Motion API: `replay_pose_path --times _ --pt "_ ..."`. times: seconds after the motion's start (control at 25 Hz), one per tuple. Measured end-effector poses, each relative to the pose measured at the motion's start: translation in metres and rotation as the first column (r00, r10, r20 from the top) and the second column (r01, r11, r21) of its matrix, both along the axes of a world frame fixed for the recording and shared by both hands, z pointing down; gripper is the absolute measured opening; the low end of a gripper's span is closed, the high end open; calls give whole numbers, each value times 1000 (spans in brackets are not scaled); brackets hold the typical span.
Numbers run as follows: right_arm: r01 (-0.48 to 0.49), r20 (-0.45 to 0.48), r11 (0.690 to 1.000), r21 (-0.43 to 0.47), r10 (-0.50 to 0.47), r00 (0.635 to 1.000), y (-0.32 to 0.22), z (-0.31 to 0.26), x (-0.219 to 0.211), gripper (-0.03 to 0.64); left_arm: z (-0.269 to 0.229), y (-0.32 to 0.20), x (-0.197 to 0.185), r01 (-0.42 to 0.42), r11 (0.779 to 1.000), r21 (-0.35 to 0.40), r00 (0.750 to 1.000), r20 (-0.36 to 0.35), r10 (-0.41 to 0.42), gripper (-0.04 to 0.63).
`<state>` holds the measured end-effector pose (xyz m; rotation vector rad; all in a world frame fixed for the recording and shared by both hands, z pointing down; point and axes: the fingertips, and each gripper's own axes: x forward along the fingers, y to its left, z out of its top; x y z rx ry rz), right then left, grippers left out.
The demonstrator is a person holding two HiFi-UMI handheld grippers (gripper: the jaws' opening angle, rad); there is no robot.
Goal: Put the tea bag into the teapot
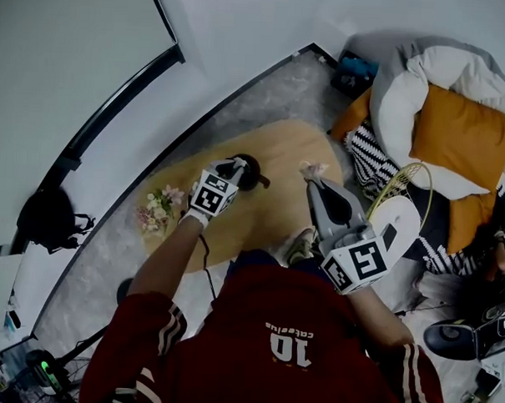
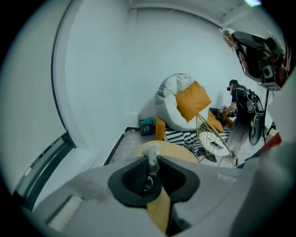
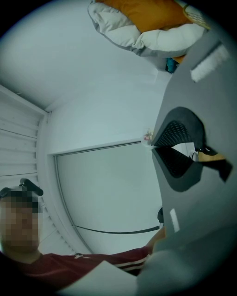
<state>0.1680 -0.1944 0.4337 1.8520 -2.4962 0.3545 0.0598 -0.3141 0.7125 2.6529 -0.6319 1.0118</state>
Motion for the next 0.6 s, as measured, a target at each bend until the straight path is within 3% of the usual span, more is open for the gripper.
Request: replay_pose_path --times 0.32,0.48,0.6 --pt "-12 -2 1000 -15 12 1000 4 6 13 -2 26 -10 5 -3 1000 -12 996 85 4 86" --pt "-16 -3 1000 -17 16 1000 4 7 15 -2 24 -14 4 3 1000 5 996 87 -4 141" --pt "-12 -1 1000 -15 12 1000 2 7 14 -2 18 -16 2 10 1000 9 997 77 -11 141"
